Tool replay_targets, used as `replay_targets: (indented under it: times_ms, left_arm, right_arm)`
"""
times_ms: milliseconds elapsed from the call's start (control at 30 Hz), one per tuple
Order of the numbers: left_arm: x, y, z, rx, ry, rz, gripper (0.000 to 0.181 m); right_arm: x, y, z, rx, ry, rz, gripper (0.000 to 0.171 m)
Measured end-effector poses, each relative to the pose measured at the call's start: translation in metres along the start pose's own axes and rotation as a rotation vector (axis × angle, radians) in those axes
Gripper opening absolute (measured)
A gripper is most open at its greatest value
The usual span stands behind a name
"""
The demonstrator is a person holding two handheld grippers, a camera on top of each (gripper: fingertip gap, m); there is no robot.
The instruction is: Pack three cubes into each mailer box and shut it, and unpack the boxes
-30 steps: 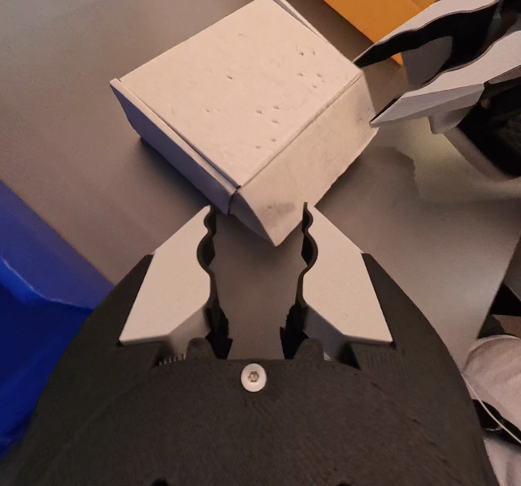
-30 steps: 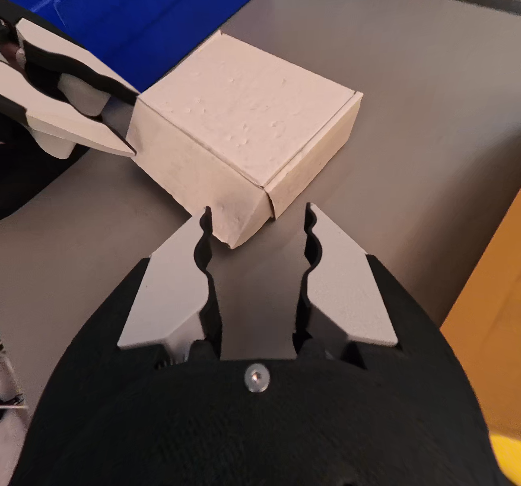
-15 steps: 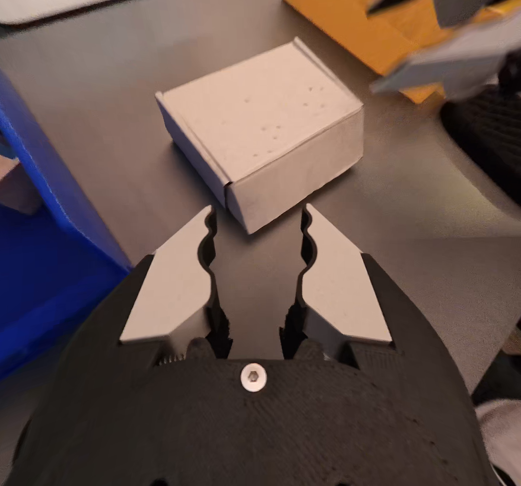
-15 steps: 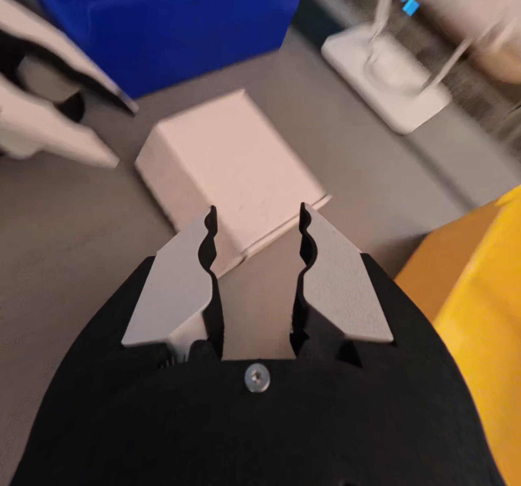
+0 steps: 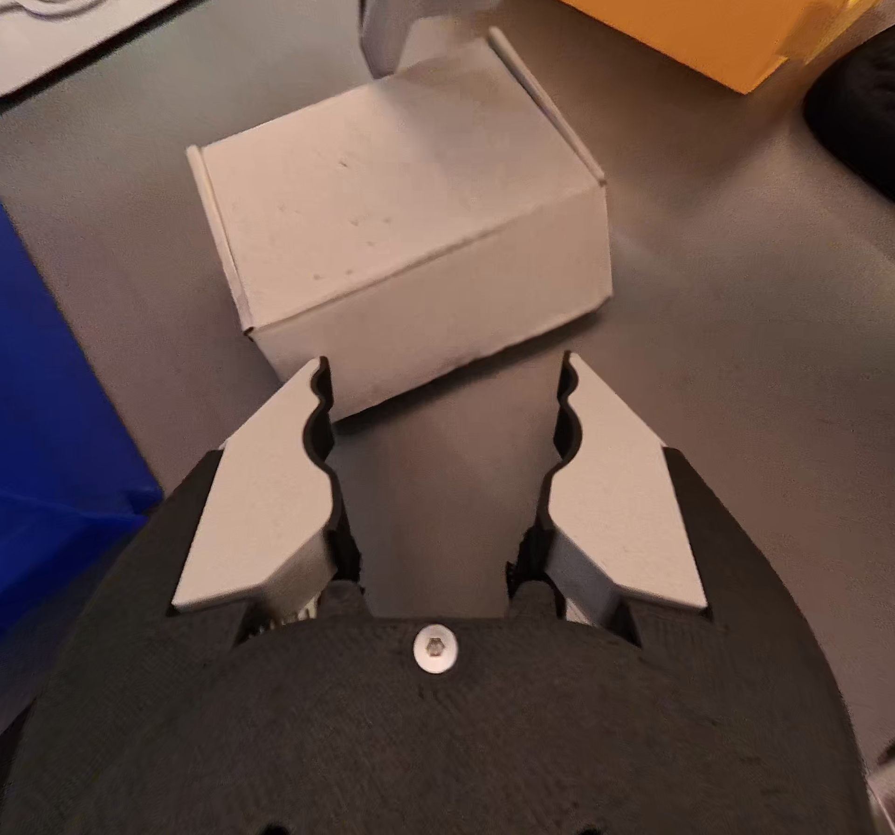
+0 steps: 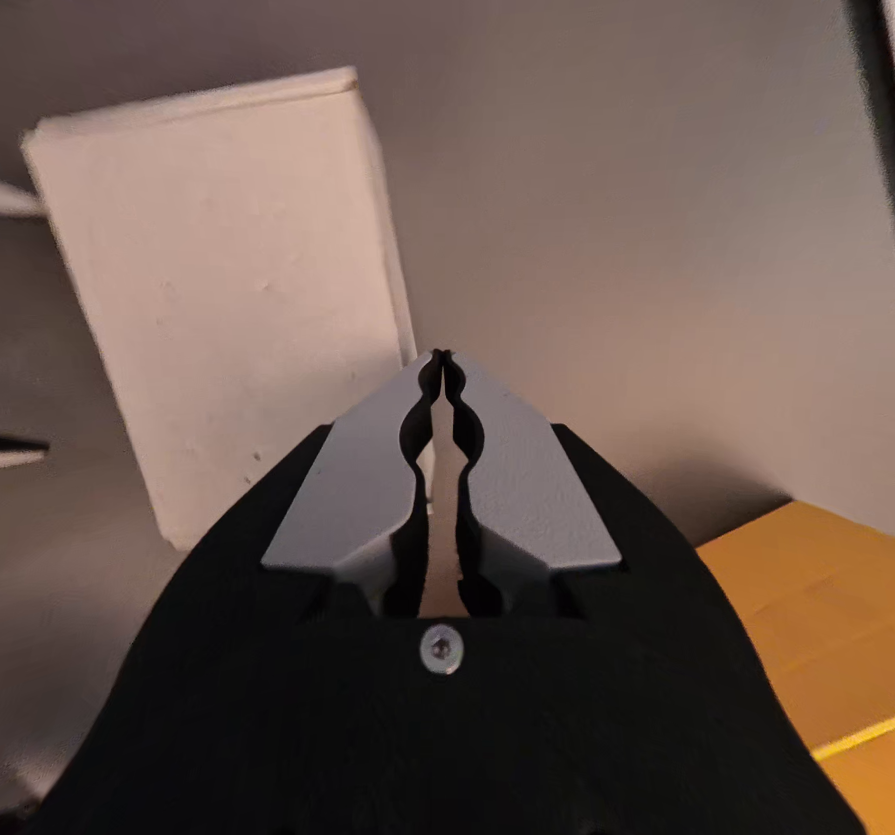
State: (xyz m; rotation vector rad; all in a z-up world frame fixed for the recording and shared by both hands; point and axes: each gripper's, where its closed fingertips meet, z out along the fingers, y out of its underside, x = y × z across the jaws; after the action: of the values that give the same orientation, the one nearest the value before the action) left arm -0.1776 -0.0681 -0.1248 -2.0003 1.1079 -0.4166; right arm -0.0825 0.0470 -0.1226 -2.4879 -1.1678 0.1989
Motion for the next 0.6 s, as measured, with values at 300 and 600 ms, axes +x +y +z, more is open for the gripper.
replay_targets:
  times_ms: [300,600]
  left_arm:
    - [-0.003,0.029,-0.035,-0.069,0.240,0.298,0.102]
    - [-0.029,0.048,-0.043,-0.317,0.363,0.479,0.119]
  right_arm:
    - [-0.089,0.057,-0.015,-0.031,-0.030,-0.315,0.024]
    - [-0.120,0.048,-0.007,0.108,-0.145,-0.519,0.101]
